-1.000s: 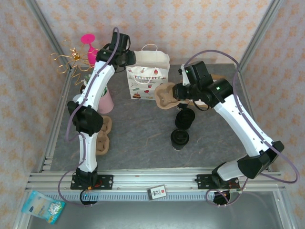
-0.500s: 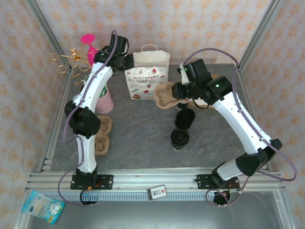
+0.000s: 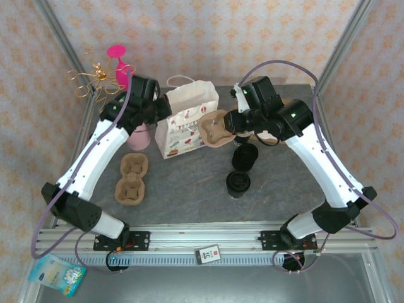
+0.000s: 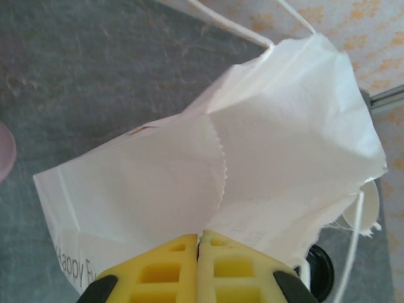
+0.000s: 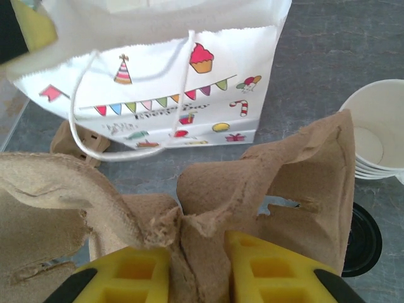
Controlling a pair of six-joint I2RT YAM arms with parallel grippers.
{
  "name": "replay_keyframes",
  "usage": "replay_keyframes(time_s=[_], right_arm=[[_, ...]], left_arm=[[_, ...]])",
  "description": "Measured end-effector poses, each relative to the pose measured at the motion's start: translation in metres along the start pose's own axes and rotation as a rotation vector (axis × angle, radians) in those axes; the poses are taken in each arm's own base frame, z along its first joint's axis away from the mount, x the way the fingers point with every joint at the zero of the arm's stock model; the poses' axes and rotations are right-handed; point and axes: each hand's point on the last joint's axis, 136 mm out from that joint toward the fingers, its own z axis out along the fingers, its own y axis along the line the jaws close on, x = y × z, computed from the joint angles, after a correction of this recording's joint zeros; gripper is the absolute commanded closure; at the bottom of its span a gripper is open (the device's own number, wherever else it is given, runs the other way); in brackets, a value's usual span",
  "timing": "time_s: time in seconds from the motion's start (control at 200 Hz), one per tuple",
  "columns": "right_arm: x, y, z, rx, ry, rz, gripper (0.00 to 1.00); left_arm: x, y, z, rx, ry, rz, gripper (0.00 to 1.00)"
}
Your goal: Pack the takeout coffee
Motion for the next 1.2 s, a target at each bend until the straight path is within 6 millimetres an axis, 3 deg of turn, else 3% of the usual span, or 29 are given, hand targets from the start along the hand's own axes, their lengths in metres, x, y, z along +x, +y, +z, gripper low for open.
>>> replay_keyframes(time_s=[0.235,0.425,0.566,0.611,0.651,0.811,0.961,1.201], right_arm=[[0.001,0.021,-0.014,-0.039,0.001,-0.039,0.8],[0.004,0.032,-0.013,-0.062,0.025,-0.056,0.81],[0.001,0.048,-0.012,-0.091,0.03,-0.07,0.81],[-0.001,0.054,-0.011,-0.103,0.03,-0.076,0.81],[-0.003,0.06,-0.01,-0.113,0.029,-0.08,0.81],[-0.01,0.078,0.0,-0.137,0.033,-0.084,0.81],[-0.009,0.096,0.017,-0.152,0.064,-0.088,0.81],[-0.002,0.094,0.029,-0.125,0.102,-0.05,0.81]], left_arm=[[0.041,0.001,-0.03,0.037,-0.002,-0.085,1.0],[0.071,0.003,-0.051,0.059,-0.009,-0.113,1.0],[0.089,0.009,-0.054,0.062,0.012,-0.12,1.0],[0.093,0.013,-0.052,0.052,0.02,-0.122,0.84],[0.094,0.015,-0.05,0.043,0.022,-0.12,0.76],[0.09,0.023,-0.051,0.01,-0.012,-0.115,0.62],[0.085,0.029,-0.053,-0.018,-0.045,-0.075,0.6],[0.089,0.025,-0.049,-0.002,-0.017,-0.009,0.65]])
